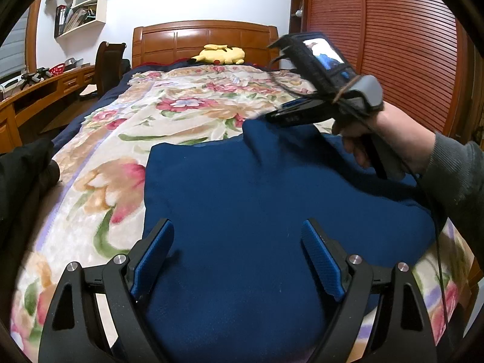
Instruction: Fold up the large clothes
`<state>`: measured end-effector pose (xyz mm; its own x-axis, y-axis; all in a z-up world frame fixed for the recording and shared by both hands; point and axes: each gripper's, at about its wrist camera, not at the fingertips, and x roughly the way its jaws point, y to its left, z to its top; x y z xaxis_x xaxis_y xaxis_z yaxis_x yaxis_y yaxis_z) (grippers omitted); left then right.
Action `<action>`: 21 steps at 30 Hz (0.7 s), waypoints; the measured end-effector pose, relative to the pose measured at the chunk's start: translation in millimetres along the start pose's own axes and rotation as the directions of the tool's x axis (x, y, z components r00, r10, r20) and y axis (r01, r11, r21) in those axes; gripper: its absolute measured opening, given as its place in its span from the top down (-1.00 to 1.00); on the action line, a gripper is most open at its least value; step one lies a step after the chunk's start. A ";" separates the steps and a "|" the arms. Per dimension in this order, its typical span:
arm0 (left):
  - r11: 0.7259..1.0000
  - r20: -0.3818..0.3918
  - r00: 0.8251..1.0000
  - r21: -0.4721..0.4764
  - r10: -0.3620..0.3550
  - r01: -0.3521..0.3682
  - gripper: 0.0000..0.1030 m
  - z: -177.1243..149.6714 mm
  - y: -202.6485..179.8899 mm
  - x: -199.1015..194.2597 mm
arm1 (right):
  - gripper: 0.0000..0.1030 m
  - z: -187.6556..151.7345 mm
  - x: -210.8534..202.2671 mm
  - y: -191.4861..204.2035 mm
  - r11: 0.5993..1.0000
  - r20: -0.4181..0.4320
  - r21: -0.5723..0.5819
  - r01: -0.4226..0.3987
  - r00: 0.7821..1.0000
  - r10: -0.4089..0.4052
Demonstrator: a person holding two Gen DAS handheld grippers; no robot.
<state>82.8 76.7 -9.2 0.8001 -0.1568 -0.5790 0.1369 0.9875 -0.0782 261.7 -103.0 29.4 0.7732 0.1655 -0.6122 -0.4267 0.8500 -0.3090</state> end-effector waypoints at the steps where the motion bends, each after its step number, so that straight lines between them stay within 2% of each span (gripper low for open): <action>1: 1.000 0.005 1.000 -0.001 -0.001 0.001 -0.69 0.2 0.0 -1.3 | -0.09 -1.2 -7.7 -6.7 1.000 0.016 0.023 -0.006 1.000 0.006; 2: 1.000 0.012 1.000 -0.001 -0.003 0.003 -0.69 0.5 -0.6 -3.2 | -0.32 -3.2 -17.3 -14.5 0.999 0.030 0.043 0.000 1.000 -0.001; 3: 1.000 0.015 1.000 0.000 -0.005 0.005 -0.69 0.7 -0.7 -4.4 | -0.43 -6.5 -26.5 -22.9 0.998 0.036 0.061 0.017 0.999 -0.019; 4: 1.000 0.019 1.000 0.001 -0.009 0.008 -0.69 1.0 -1.4 -5.5 | -0.45 -11.1 -34.8 -30.4 0.997 0.037 0.076 0.029 0.999 -0.031; 7: 1.000 0.023 1.000 0.002 -0.019 0.019 -0.69 2.6 -3.9 -6.1 | -0.45 -32.3 -56.7 -48.7 0.993 0.008 0.109 0.041 0.999 -0.042; 12: 0.999 0.038 0.999 0.013 -0.038 0.038 -0.69 5.4 -14.1 -8.2 | -0.45 -77.6 -101.1 -59.8 0.989 -0.010 0.145 -0.004 1.000 0.006; 17: 0.999 0.041 0.998 0.028 -0.047 0.046 -0.69 5.2 -25.0 -9.5 | -0.45 -118.7 -145.8 -54.6 0.978 0.005 0.198 -0.067 0.998 0.068; 21: 0.998 0.040 0.998 0.043 -0.051 0.049 -0.69 3.2 -33.5 -10.3 | -0.45 -139.5 -171.6 -42.1 0.974 0.028 0.211 -0.078 0.997 0.074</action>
<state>71.8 45.1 2.0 0.8150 -0.2072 -0.5412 0.2007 0.9770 -0.0719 81.6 -237.0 45.9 0.7527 0.2418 -0.6123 -0.3771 0.9207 -0.1000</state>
